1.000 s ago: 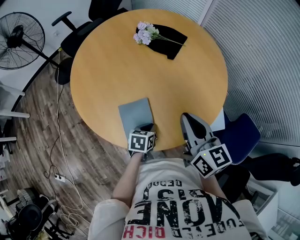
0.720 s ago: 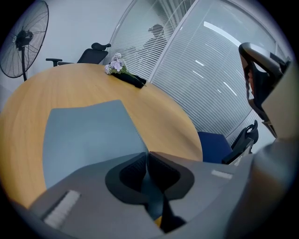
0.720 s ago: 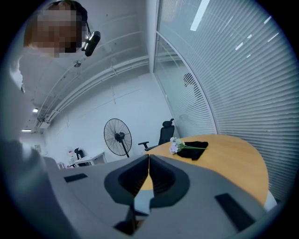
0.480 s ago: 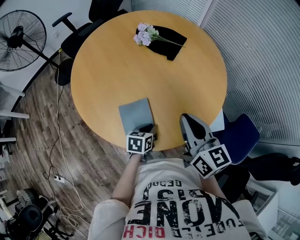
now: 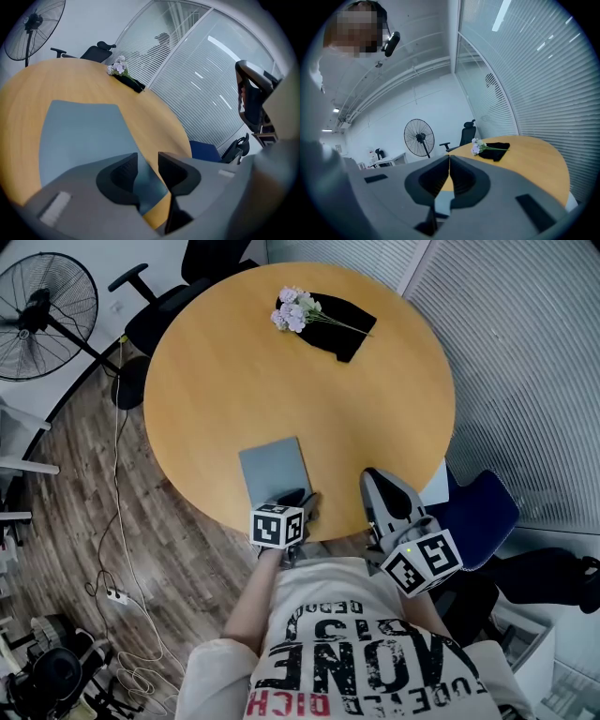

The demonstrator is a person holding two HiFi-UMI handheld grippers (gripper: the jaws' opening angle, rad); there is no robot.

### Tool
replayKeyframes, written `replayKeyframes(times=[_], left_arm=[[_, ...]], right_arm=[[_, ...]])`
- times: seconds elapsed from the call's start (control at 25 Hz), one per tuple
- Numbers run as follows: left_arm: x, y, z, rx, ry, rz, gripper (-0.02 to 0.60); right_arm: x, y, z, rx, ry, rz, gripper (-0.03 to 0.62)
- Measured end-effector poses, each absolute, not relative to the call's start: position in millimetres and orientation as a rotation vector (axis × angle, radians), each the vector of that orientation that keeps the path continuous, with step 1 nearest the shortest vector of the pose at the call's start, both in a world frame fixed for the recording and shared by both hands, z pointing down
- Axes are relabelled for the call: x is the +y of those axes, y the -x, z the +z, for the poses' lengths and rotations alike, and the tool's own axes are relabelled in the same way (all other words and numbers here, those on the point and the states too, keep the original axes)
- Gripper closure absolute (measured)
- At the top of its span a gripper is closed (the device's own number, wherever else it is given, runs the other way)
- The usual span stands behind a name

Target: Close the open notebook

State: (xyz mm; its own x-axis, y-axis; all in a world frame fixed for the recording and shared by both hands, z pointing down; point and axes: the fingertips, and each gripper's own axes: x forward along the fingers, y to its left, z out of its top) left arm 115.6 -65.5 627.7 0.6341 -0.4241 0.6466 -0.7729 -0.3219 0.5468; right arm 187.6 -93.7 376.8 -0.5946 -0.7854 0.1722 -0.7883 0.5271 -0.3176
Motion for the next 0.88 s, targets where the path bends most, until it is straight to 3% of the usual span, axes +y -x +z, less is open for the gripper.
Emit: replayKeyframes(times=[0.28,0.64,0.88], left_arm=[[-65.2,-104.4,626.6,-1.022,-1.941,0.543,0.569],[-65.3,-100.6,609.8,-1.061,-1.974,0.528,0.571],[-91.9,-90.6,552.8,-1.149,-2.101,0.442,0.571]], right_arm=[[-92.2,-185.9,376.5,-2.744,-1.403,0.574,0.582],[-86.8,-184.8,375.3,-2.755,-1.383,0.563,0.582],[-89.7,-182.8,367.2,-2.773,-1.358,0.532,0.582]])
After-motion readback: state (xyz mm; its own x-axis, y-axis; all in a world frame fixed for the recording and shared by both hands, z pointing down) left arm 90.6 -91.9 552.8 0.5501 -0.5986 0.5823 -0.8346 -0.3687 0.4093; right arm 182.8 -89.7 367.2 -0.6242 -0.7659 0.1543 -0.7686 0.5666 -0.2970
